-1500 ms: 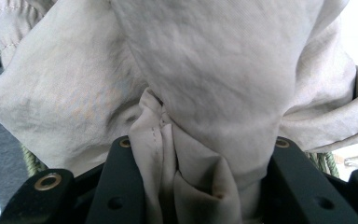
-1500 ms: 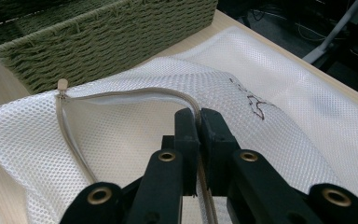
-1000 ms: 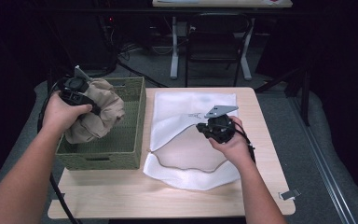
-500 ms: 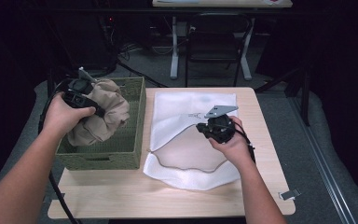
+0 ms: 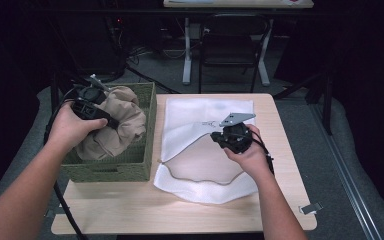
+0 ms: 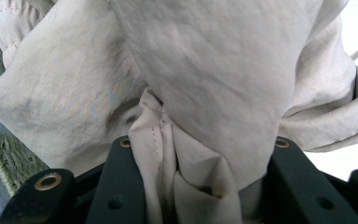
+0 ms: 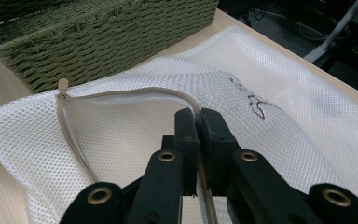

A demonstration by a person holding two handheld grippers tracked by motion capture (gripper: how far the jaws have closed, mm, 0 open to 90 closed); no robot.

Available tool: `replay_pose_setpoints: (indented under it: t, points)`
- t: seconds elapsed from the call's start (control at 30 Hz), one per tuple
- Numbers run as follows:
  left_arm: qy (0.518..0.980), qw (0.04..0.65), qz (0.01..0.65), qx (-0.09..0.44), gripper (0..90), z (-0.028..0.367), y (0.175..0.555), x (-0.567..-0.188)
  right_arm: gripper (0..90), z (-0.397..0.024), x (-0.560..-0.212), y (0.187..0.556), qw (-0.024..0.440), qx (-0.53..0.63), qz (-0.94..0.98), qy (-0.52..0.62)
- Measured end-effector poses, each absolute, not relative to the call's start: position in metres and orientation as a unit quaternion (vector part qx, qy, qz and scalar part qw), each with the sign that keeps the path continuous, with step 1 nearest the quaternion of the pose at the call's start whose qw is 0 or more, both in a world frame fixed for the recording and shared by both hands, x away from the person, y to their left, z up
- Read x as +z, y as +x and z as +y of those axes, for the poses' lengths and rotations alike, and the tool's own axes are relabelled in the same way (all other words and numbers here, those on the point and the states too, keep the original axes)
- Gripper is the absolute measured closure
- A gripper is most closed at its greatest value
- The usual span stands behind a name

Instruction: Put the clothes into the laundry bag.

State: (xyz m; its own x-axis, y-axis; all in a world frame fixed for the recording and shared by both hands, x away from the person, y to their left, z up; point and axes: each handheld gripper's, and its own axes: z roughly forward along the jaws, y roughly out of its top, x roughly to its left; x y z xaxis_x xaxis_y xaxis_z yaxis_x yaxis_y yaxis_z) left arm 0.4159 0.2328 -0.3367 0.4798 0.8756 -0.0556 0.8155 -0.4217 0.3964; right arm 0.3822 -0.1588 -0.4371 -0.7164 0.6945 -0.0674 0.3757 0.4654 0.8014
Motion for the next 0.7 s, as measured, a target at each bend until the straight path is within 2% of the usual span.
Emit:
replay_pose_setpoints:
  t: [0.7]
  points:
    - [0.859, 0.19, 0.468, 0.079, 65.5, 0.215, 0.393, -0.33, 85.8, -0.159, -0.437, 0.382, 0.196, 0.405, 0.833, 0.321]
